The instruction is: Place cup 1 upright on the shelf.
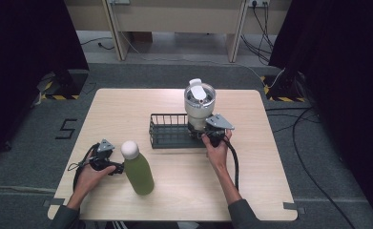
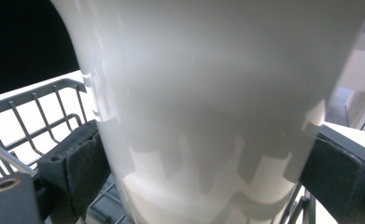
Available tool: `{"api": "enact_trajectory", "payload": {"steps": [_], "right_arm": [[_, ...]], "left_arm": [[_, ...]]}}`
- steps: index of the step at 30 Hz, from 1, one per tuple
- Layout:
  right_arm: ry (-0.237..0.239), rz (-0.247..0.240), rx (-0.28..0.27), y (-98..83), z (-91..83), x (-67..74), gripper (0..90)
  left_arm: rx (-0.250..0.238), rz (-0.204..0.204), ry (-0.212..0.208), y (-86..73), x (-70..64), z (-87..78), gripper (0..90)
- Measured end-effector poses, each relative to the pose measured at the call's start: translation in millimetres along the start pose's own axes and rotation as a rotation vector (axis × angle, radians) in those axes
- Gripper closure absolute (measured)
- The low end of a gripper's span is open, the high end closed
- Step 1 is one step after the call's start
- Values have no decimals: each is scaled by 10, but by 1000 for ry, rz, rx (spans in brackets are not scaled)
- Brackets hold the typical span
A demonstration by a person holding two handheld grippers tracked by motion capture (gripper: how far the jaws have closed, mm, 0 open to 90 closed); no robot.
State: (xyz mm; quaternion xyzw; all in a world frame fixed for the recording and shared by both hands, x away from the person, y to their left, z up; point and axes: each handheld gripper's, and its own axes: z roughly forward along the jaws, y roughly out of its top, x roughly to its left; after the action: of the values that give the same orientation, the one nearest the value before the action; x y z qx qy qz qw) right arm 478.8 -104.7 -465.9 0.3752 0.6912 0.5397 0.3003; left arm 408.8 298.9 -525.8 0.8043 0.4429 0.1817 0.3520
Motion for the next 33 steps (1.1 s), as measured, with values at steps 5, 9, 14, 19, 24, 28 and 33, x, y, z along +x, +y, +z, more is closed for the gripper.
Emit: {"api": "enact_trajectory", "payload": {"steps": [5,9,14,19,24,28,33], "right_arm": [[-7,-23,7,-4,-45,8,101],[-1,-12,16,-16,-111,-1,102],[8,7,0,-23,-211,-22,125],[6,26,1,7,-325,-56,145],[7,31,-4,15,-416,-79,147],[8,30,-10,18,-480,-70,147],[16,26,-13,2,-570,-46,147]], "left_arm": [[0,0,0,0,0,0,0],[0,0,0,0,0,0,0],[0,0,0,0,0,0,0],[-3,-1,0,-1,0,2,0],[-1,0,-1,0,0,1,0],[0,0,0,0,0,0,0],[-1,0,-1,0,0,1,0]]}}
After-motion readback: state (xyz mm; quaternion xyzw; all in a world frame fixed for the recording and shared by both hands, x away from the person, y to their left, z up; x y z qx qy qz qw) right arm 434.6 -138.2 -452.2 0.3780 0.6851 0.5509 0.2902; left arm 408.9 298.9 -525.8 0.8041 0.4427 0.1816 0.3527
